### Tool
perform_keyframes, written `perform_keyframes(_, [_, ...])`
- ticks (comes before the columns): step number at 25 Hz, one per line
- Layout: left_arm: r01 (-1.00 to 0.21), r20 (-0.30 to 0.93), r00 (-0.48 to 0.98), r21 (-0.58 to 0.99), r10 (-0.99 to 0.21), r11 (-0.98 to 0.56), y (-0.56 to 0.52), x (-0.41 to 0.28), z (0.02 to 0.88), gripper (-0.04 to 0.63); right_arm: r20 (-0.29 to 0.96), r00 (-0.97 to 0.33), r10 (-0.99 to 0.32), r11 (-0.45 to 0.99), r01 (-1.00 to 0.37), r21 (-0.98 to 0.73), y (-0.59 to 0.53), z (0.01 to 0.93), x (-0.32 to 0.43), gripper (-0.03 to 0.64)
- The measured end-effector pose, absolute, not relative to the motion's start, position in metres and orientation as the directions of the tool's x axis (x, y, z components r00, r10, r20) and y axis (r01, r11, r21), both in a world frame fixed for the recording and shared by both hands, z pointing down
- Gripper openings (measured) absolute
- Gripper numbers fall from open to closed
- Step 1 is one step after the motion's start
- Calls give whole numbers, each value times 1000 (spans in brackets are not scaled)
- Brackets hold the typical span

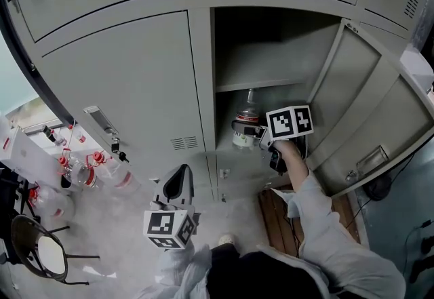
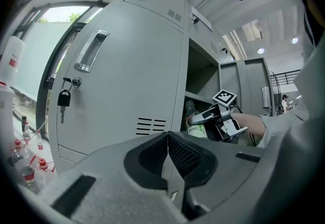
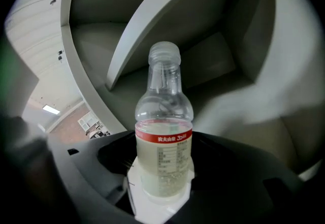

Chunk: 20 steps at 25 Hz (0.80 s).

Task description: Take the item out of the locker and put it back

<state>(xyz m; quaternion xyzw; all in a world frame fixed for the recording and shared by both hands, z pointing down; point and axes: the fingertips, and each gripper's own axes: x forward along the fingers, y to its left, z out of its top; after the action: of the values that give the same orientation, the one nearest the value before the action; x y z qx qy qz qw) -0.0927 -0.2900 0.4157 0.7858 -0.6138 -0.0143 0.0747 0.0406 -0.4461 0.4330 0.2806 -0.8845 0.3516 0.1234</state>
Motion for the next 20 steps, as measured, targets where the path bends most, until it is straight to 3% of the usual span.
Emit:
perform_keyframes(9, [-968,63,226,124,-972,-217,-296,-106,412,8,372,-776,-510,601,-631,-491,-478,416,41,307])
perform_keyframes(20, [-972,53,214,113,-975,-207,-300,-116,411,8,388,-625,-677,573,-779,-255,-516,421,55,307])
